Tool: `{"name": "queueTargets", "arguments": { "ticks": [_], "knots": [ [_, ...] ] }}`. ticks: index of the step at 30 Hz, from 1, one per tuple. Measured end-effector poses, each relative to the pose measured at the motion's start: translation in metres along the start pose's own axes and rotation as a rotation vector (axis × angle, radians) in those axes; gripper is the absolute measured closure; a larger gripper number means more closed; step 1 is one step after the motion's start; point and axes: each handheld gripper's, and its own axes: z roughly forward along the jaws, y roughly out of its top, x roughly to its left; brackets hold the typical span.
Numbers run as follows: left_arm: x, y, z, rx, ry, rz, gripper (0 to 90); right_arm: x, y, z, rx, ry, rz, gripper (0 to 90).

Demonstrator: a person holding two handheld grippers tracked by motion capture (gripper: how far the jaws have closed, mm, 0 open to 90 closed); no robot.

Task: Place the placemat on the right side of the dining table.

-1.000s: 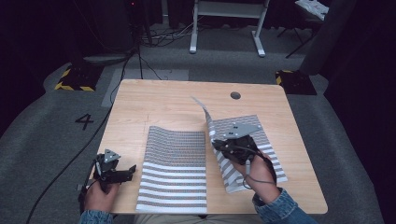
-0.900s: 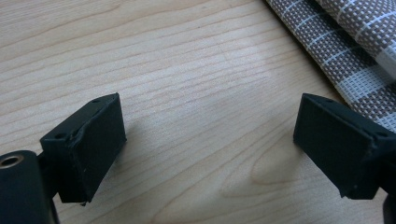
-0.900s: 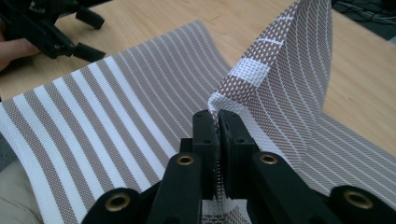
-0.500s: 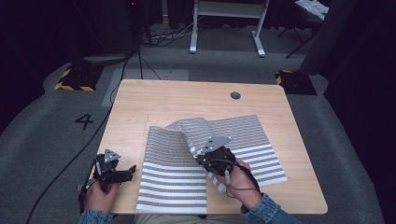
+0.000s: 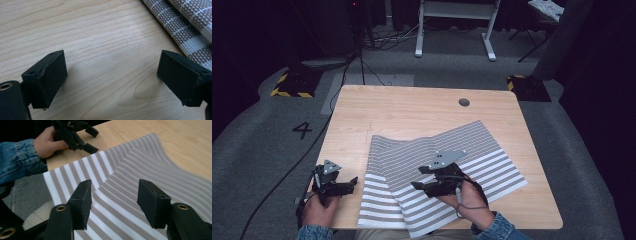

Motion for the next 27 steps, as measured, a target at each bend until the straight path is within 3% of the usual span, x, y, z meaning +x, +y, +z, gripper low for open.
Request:
{"name": "queueTargets", "arguments": {
  "ticks": [2,8,12,17,20,27],
  "knots": [
    [0.000,0.000,0.000,0.000,0.000,0.000,9.3,-0.007,-0.002,-0.009,-0.006,-0.041,0.007,43.7],
    [0.000,0.000,0.000,0.000,0.000,0.000,9.3,-0.043,-0.019,-0.052,-0.035,-0.169,0.133,39.0],
    [0.000,0.000,0.000,-0.001,0.000,-0.001,9.2,-0.070,-0.042,-0.084,-0.032,-0.260,0.235,34.1],
    [0.000,0.000,0.000,0.000,0.000,-0.001,9.2,-0.098,-0.077,-0.110,-0.001,-0.385,0.343,30.3],
    [0.000,0.000,0.000,0.000,0.000,0.000,9.3,-0.114,-0.099,-0.119,0.037,-0.429,0.411,29.4],
    [0.000,0.000,0.000,0.000,0.000,-0.001,9.3,-0.140,-0.155,-0.121,0.136,-0.551,0.504,26.4]
  ]
}}
